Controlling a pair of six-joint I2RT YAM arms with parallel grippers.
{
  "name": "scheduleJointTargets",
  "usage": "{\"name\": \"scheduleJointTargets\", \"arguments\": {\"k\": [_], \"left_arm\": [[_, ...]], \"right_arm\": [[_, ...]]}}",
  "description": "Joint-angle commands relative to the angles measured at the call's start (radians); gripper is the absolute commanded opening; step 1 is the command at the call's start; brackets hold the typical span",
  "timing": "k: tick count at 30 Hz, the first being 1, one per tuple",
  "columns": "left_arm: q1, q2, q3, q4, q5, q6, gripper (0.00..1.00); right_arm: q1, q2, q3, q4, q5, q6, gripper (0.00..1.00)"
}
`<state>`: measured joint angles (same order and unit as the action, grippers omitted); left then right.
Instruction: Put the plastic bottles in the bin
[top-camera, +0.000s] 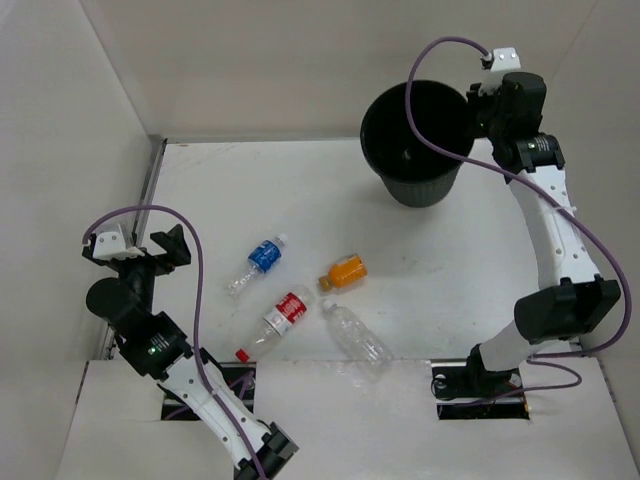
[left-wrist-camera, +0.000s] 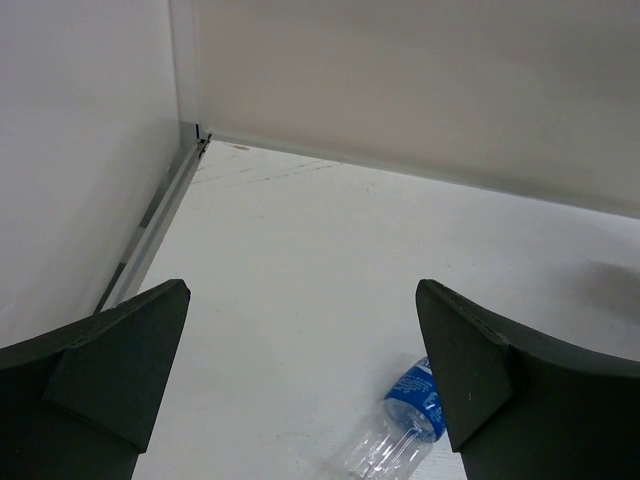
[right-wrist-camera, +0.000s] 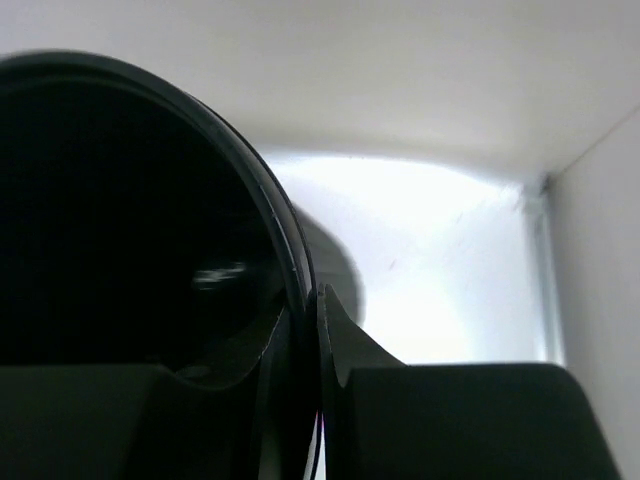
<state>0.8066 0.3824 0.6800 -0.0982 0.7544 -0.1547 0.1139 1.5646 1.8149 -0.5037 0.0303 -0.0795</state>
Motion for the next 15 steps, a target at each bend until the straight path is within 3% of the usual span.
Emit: {"name": "scheduleJointTargets", "arguments": {"k": [1, 8, 15], "left_arm": [[0.0, 0.006, 0.026, 0.023, 0.034, 0.003, 1.0], [0.006, 0.012, 0.032, 0.018, 0.042, 0.0, 1.0], [0.003, 0.026, 0.036, 0.018, 0.051, 0.001, 1.0]], "right_arm": [[-0.036, -0.001, -0.055, -0.006, -0.168, 0.158, 0.0], [-0.095, -0.005, -0.147, 0.034, -0.244, 0.211, 0.0], [-0.115, 0.005, -0.192, 0.091, -0.216, 0.213, 0.0]]}}
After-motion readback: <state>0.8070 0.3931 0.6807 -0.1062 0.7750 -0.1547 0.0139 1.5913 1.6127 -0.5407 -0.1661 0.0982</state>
